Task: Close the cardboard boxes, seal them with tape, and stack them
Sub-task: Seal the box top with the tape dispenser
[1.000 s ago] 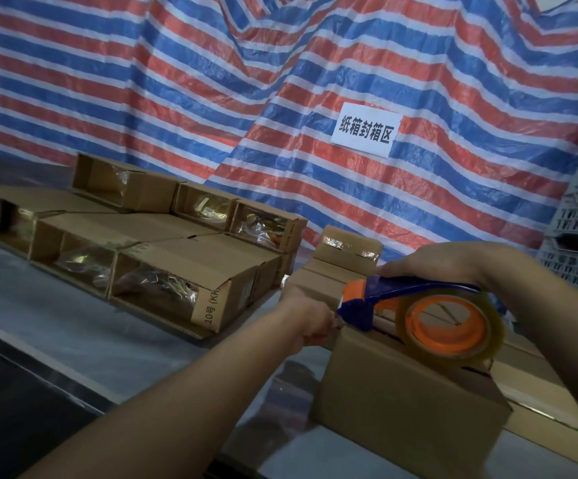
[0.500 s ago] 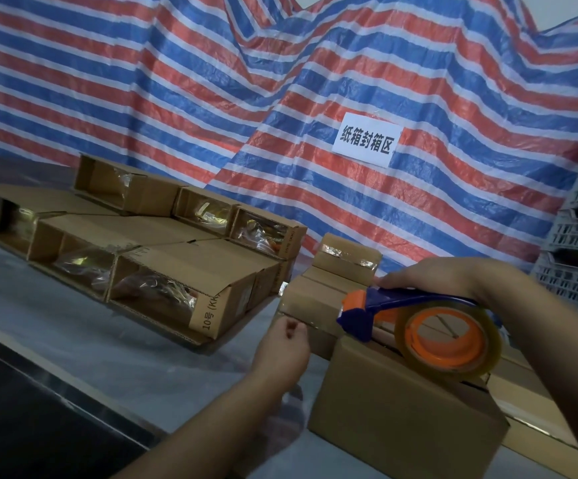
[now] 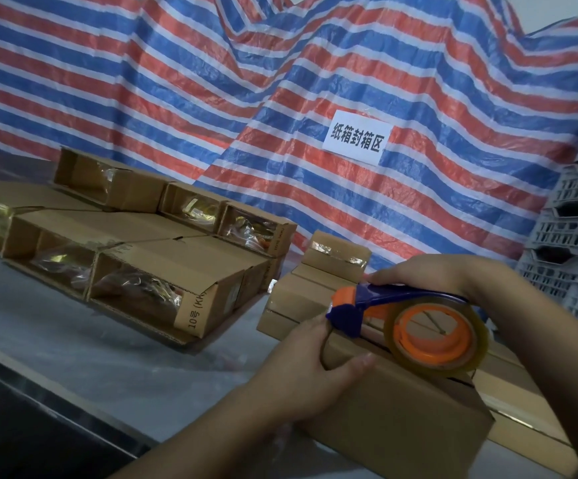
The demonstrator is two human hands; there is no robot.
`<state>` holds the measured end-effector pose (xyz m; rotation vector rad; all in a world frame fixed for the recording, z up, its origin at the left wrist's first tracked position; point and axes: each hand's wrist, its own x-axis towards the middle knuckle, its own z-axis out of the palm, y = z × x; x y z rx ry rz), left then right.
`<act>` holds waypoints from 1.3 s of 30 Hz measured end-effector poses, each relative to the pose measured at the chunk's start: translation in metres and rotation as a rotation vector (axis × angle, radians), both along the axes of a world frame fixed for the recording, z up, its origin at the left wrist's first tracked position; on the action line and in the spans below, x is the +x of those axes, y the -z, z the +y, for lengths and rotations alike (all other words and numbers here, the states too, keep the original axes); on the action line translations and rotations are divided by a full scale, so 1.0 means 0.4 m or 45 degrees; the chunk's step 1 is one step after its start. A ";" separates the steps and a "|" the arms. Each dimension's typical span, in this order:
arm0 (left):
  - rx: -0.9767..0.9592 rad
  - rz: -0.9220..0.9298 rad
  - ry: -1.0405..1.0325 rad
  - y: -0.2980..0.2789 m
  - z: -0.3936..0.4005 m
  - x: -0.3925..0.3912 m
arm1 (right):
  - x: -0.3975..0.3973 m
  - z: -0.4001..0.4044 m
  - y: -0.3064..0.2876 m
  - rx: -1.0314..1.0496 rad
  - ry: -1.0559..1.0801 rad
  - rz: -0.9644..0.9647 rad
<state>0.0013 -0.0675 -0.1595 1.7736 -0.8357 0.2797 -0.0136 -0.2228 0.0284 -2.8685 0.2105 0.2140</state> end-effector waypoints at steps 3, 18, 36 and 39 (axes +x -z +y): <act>0.153 -0.151 -0.161 -0.006 0.007 0.007 | 0.009 0.006 -0.005 0.000 0.010 0.040; 0.448 -0.306 -0.314 -0.022 0.017 0.023 | -0.024 -0.111 -0.058 0.031 0.172 0.094; 0.714 -0.542 -0.345 -0.068 0.026 -0.001 | -0.056 -0.092 -0.052 -0.077 0.158 0.083; 0.721 -0.533 -0.331 -0.064 0.025 0.004 | -0.082 -0.110 -0.075 -0.054 0.165 0.116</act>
